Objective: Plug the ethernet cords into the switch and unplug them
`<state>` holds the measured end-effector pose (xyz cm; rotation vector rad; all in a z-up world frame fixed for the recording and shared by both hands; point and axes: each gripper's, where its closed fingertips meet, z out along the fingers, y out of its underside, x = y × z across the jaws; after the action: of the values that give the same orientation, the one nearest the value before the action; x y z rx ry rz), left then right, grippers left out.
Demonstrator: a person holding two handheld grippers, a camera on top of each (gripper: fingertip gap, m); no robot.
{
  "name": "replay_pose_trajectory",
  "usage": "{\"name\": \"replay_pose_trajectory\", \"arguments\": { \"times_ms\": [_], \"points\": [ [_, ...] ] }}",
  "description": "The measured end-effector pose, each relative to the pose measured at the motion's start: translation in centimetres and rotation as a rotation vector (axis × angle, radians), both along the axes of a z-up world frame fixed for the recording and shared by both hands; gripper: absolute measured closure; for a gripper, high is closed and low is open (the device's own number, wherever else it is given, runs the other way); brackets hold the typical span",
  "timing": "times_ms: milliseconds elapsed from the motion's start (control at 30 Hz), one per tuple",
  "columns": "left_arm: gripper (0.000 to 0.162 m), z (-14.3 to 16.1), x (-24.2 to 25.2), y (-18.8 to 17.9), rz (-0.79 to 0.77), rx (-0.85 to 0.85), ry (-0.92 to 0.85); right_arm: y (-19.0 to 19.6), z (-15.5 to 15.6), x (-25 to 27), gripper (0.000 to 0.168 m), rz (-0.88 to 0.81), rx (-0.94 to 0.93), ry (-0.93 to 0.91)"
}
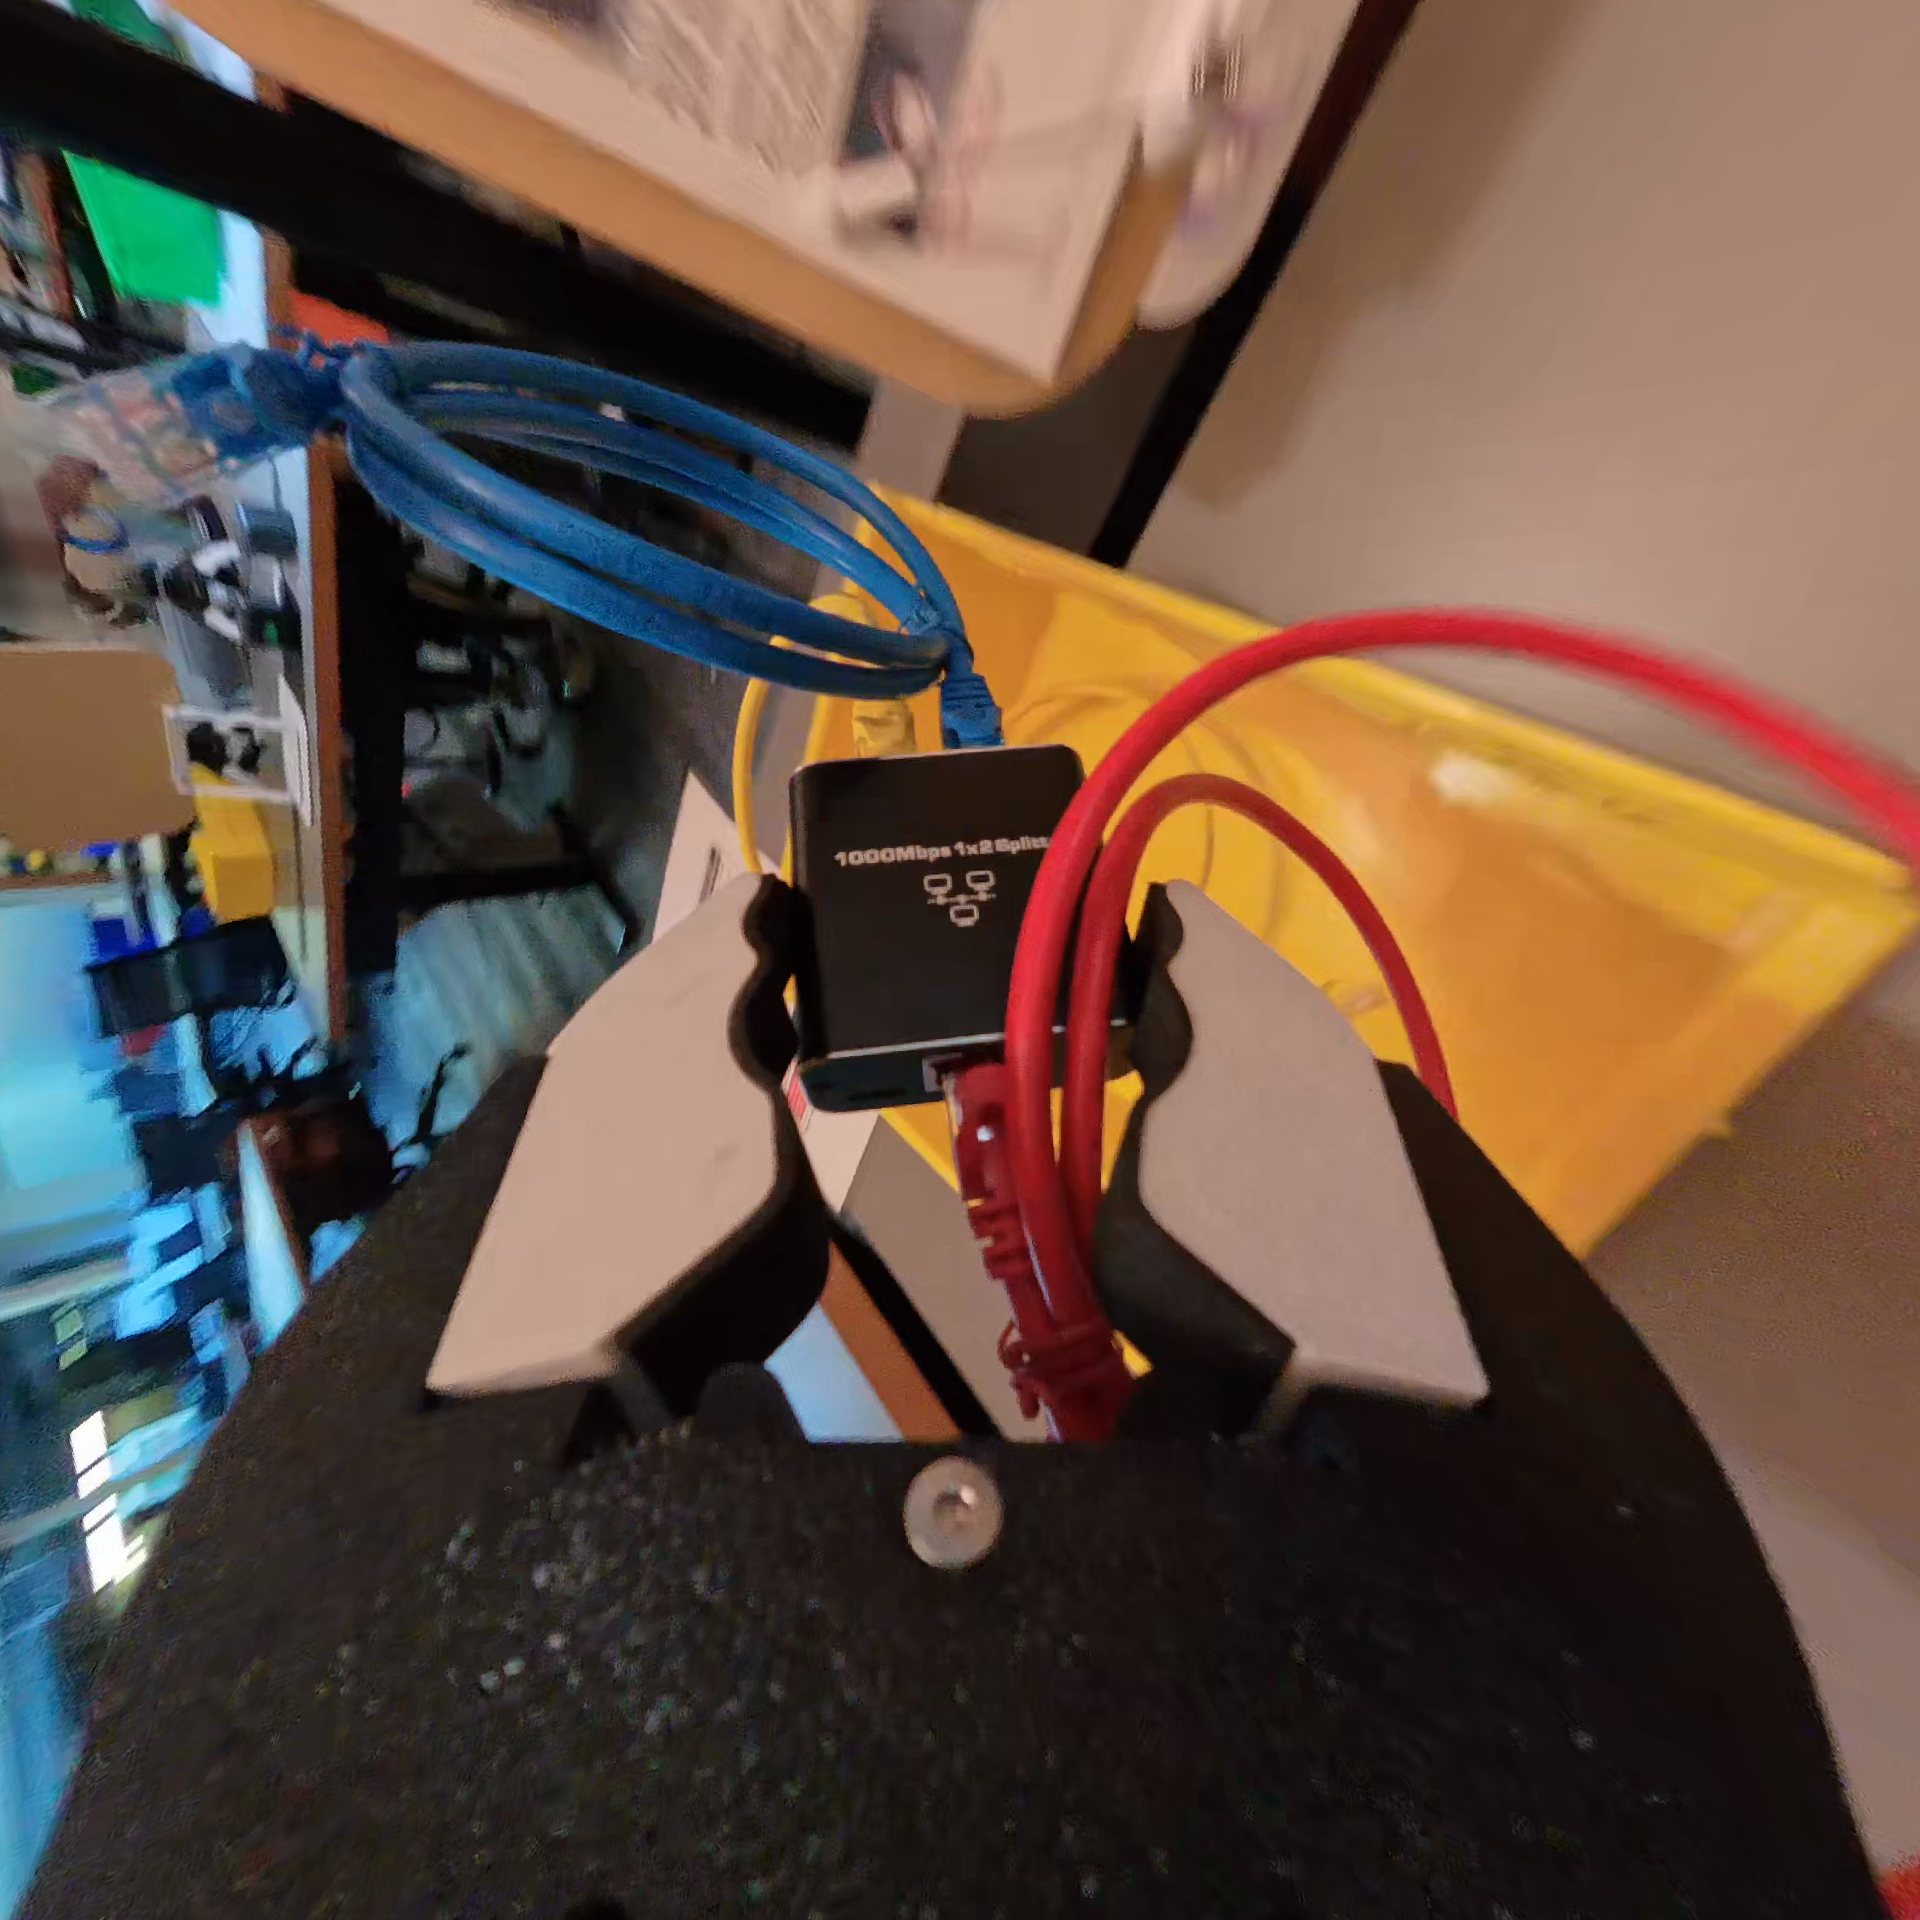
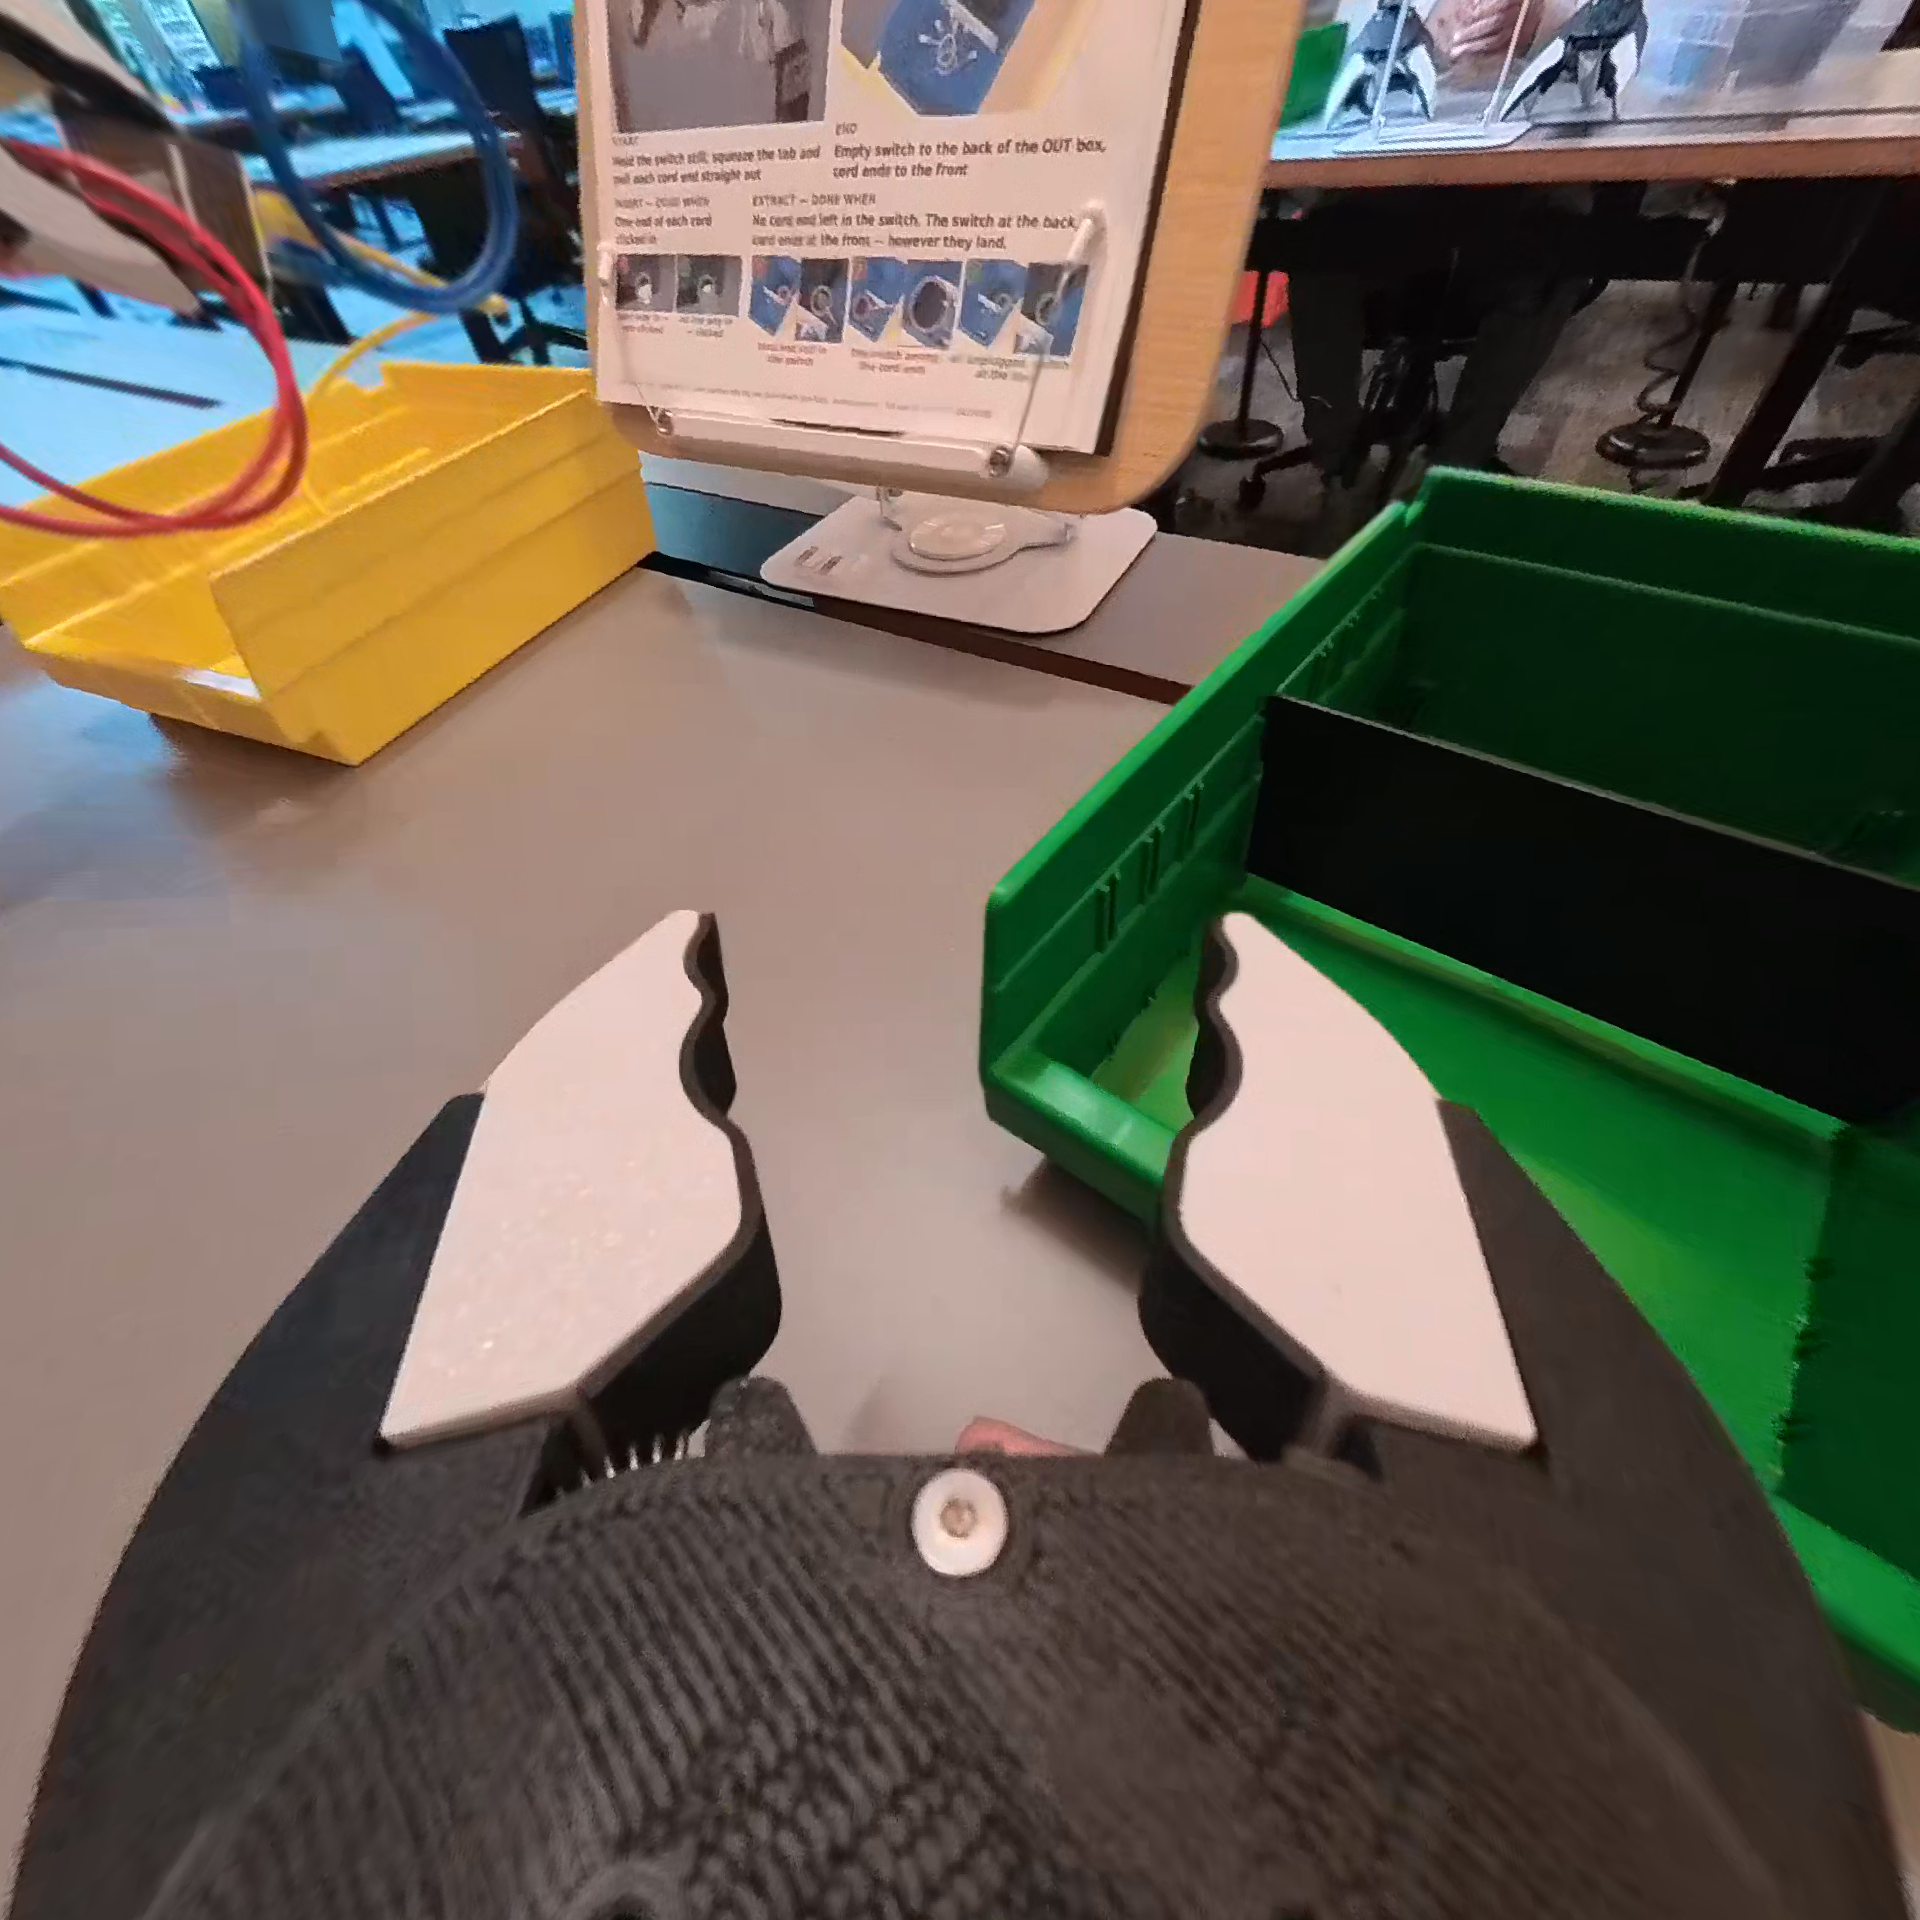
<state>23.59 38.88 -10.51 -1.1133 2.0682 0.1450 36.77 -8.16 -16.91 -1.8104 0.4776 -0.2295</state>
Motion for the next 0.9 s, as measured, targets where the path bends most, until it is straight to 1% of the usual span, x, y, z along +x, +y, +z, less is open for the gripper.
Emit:
{"name": "replay_pose_trajectory", "arguments": {
  "times_ms": [100, 200, 267, 333, 400, 467, 533, 600, 667, 767, 833, 900],
  "points": [
    [0.098, 6.3, -1.7, -3.2, -0.079, -0.166, -0.182, 1.1, 0.8, -1.4, 0.081, 0.041, 0.016, -0.019],
    [0.098, 11.7, -4.2, -7.7, -0.234, -0.343, -0.306, 2.4, 2.4, -3.4, 0.081, 0.105, 0.066, -0.046],
    [0.098, 14.1, -6.2, -11.0, -0.348, -0.46, -0.345, 3.4, 3.8, -5.3, 0.08, 0.169, 0.117, -0.061],
    [0.098, 16.0, -7.8, -14.2, -0.43, -0.594, -0.392, 4.4, 5.4, -7.7, 0.08, 0.244, 0.172, -0.079],
    [0.098, 17.7, -9.1, -17.3, -0.513, -0.749, -0.432, 5.2, 6.9, -10.2, 0.08, 0.315, 0.216, -0.093],
    [0.098, 18.9, -10.1, -19.9, -0.594, -0.853, -0.476, 5.8, 8.3, -12.7, 0.081, 0.371, 0.259, -0.093],
    [0.098, 19.0, -10.7, -22.2, -0.661, -0.913, -0.502, 6.3, 9.7, -15.5, 0.089, 0.441, 0.309, -0.08],
    [0.098, 17.9, -10.6, -24.4, -0.703, -0.934, -0.517, 6.6, 10.8, -17.6, 0.097, 0.46, 0.359, -0.04],
    [0.099, 15.8, -10.2, -26.4, -0.727, -0.951, -0.525, 6.9, 11.5, -19.6, 0.107, 0.489, 0.412, 0.03],
    [0.098, 12.1, -9.4, -29.3, -0.772, -1.001, -0.529, 7.1, 11.5, -21.8, 0.124, 0.514, 0.488, 0.18],
    [0.099, 9.6, -8.8, -31.1, -0.787, -1.065, -0.523, 7.0, 11.3, -22.5, 0.128, 0.522, 0.531, 0.278],
    [0.098, 7.2, -7.9, -32.6, -0.794, -1.086, -0.518, 7.0, 10.6, -22.3, 0.134, 0.492, 0.56, 0.36]
  ]
}}
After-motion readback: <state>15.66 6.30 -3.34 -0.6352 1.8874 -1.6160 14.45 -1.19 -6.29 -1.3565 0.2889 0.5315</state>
